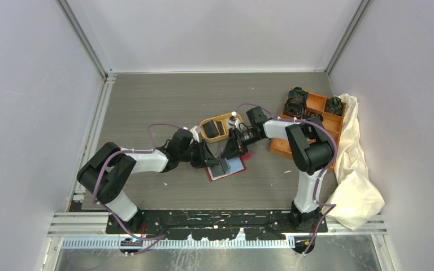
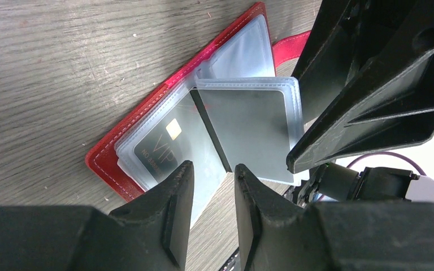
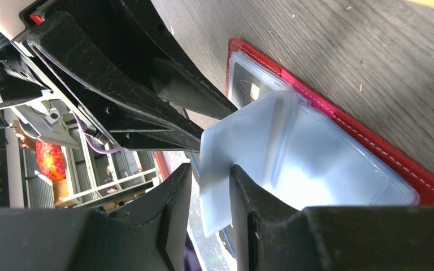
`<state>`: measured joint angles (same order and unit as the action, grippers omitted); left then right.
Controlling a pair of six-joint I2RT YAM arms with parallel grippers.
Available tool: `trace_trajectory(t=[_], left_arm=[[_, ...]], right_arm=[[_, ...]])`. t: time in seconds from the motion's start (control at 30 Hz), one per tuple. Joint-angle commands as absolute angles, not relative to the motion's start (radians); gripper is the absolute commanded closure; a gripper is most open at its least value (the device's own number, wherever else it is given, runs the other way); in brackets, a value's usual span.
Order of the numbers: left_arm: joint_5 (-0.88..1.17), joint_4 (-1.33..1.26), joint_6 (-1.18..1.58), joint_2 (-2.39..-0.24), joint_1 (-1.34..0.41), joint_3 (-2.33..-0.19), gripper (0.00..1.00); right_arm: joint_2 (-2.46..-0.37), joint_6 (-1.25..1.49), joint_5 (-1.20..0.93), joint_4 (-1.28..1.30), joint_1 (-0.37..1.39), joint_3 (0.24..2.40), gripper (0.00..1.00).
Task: Put the credit cards into the card holder
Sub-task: Turn over the card slot in the card holder.
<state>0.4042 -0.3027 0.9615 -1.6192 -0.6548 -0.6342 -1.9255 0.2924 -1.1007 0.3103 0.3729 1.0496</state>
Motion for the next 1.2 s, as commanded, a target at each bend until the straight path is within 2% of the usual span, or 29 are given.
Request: trace_trajectory(t=[0.0, 0.53, 1.0, 1.17], left_arm=[[0.415, -0.355, 0.958, -1.624, -0.658, -0.657, 0.66], [0.414, -0.357, 0.954, -1.615, -0.655, -0.641, 0.63], [0.413, -0.359, 0.952, -1.618, -0.638, -0.625, 0.63], [0.414, -0.352, 0.948, -1.613, -0.638, -0.626, 0.63]], right_arm=[[-1.905, 0.298, -1.135, 0.292, 0.382, 1.063, 0.63], [-1.907, 0.233, -1.146, 0.366, 0.404, 1.090, 0.58], [-1.902, 0.187, -1.092, 0.421, 0.414, 1.110, 0.68], [-1.886, 0.096, -1.054, 0.498, 0.414, 1.137, 0.69]])
